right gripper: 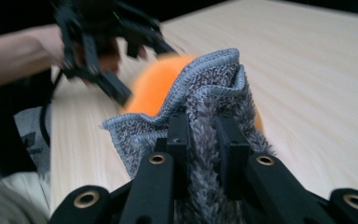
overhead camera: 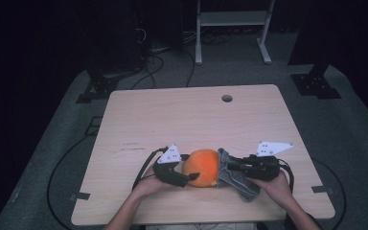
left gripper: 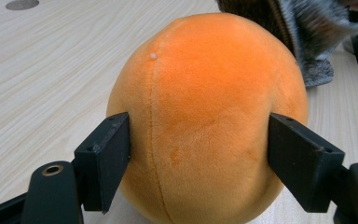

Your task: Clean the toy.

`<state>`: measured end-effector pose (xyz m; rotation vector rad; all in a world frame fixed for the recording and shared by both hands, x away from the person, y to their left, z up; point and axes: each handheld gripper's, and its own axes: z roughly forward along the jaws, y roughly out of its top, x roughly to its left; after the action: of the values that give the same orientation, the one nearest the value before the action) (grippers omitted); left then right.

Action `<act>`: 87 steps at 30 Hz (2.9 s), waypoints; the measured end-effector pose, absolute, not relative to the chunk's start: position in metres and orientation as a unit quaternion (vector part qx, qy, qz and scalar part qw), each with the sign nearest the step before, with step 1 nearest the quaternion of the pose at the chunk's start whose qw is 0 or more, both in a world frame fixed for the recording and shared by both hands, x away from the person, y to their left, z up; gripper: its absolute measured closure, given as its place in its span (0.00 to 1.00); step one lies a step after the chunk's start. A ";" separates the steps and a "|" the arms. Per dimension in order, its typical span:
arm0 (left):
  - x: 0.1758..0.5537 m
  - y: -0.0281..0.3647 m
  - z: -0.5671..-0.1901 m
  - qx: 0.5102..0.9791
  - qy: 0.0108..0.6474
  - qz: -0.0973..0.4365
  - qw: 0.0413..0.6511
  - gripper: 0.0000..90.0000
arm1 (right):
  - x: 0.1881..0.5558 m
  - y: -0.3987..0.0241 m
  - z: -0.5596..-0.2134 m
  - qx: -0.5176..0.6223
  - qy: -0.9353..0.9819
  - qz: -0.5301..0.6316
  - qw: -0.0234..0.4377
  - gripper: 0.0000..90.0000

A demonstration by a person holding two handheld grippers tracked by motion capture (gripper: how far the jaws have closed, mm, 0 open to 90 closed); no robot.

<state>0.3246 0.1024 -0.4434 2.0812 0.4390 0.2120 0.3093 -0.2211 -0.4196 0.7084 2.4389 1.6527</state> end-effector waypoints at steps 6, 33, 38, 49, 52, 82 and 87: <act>0.322 0.107 -0.446 0.860 0.167 0.085 0.474 0.28 | 0.322 -0.206 -0.429 0.226 0.818 0.527 0.039 0.86; 0.319 0.101 -0.446 0.863 0.145 0.087 0.477 0.29 | 0.314 -0.232 -0.429 0.253 0.817 0.517 0.035 0.86; 0.317 0.098 -0.445 0.865 0.140 0.093 0.473 0.29 | 0.313 -0.206 -0.404 0.207 0.819 0.533 0.048 0.86; 0.321 0.095 -0.444 0.853 0.165 0.079 0.489 0.25 | 0.326 -0.213 -0.429 0.240 0.816 0.526 0.022 0.86; 0.318 0.093 -0.439 0.850 0.162 0.093 0.493 0.32 | 0.323 -0.227 -0.430 0.258 0.827 0.498 0.045 0.86; 0.316 0.073 -0.430 0.829 0.175 0.107 0.521 0.39 | 0.301 -0.228 -0.398 0.225 0.814 0.531 0.073 0.86; 0.313 0.067 -0.429 0.837 0.162 0.113 0.511 0.29 | 0.305 -0.200 -0.395 0.186 0.837 0.509 0.077 0.86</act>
<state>0.3132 0.0667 -0.4291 2.0141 0.3894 0.2720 0.3047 -0.2001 -0.3954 0.5586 2.5061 1.5252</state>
